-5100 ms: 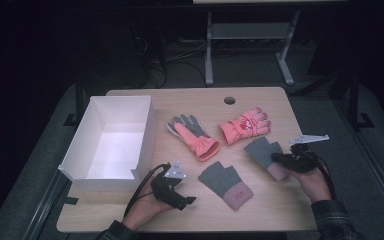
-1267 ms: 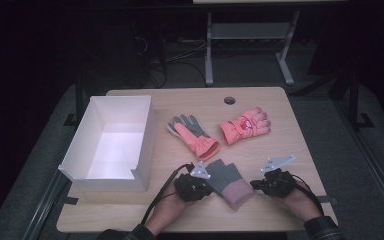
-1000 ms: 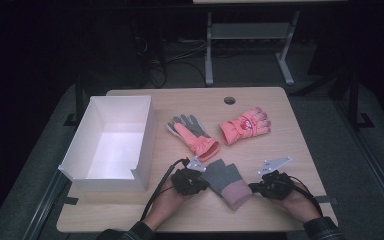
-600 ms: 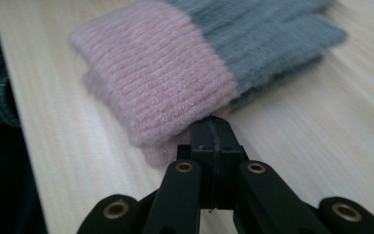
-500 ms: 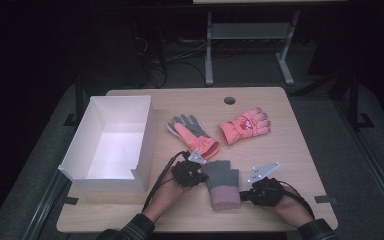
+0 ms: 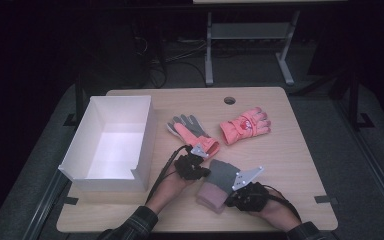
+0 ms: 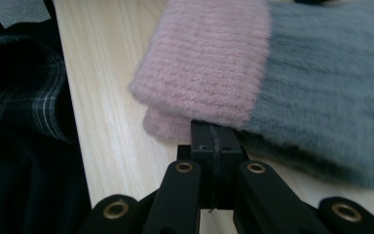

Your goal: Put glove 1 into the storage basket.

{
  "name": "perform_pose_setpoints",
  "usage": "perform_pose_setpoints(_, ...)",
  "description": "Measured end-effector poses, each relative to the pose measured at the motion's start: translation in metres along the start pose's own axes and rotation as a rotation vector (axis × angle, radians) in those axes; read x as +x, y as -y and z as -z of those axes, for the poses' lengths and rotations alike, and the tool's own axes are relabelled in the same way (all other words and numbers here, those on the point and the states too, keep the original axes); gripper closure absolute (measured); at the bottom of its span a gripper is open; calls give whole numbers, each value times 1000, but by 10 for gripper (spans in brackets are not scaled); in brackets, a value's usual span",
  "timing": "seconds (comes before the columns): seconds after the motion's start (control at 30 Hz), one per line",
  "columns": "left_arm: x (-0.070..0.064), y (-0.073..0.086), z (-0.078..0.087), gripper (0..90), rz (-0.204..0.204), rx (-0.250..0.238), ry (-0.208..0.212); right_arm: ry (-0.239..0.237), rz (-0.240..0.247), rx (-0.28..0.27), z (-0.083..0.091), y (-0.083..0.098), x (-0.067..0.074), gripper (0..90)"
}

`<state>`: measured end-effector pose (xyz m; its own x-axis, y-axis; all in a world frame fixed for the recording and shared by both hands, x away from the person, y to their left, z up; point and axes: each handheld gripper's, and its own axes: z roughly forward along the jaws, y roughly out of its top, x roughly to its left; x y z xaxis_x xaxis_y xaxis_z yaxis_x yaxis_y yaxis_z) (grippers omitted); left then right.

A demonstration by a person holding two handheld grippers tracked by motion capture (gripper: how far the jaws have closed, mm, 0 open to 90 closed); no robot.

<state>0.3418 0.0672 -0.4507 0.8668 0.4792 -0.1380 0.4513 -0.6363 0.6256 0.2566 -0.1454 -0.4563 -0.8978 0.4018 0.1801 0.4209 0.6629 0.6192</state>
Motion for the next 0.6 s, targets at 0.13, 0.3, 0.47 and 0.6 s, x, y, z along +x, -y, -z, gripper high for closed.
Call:
perform_pose_setpoints(0.13,4,-4,0,899,-21,26,3,-2,38,4,-10,-8,5,900)
perform_pose_setpoints(0.3,6,-8,-3,899,-20,16,6,-11,60,2,-25,-21,13,900)
perform_pose_setpoints(0.47,7,-8,-3,898,-20,12,10,-5,106,0,-35,-30,15,900)
perform_pose_setpoints(0.6,8,-8,3,897,-15,-9,9,0,94,-12,-29,-27,14,885)
